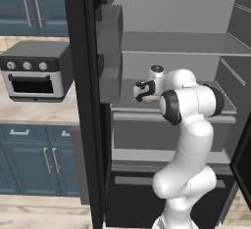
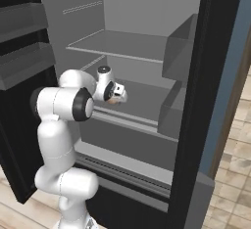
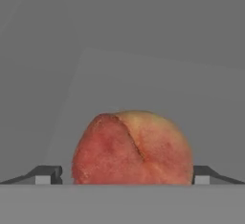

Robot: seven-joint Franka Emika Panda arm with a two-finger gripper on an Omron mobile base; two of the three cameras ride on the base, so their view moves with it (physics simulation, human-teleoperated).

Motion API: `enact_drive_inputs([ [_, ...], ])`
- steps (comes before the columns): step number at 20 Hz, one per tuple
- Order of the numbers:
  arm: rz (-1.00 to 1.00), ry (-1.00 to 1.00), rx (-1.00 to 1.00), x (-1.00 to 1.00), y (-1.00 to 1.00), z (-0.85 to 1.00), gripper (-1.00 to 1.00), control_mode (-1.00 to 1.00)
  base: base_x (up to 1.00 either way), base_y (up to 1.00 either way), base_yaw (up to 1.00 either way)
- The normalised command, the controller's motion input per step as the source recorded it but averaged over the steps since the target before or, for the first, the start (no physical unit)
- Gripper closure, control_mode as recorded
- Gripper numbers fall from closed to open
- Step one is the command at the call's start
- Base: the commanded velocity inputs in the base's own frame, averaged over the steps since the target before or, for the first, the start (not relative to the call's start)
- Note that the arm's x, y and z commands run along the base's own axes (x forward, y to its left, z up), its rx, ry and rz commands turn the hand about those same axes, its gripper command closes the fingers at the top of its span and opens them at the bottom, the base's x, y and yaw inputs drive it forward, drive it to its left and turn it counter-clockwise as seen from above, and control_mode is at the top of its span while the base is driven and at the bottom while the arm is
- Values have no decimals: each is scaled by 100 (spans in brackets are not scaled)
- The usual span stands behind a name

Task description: Retrieve the banana and peach from the fridge and place them into the bowl on the dining table.

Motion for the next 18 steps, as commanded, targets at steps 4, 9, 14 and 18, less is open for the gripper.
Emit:
enact_drive_inputs([
  [4,-6,3,0,-21,-5,-43,-100,-100,0,0,0],
  [9,-4,1,0,0,-6,-41,100,-100,0,0,0],
  [14,-1,5,0,-8,-1,-46,100,-100,0,0,0],
  [18,-8,0,1,-90,-61,-12,100,-100,0,0,0],
])
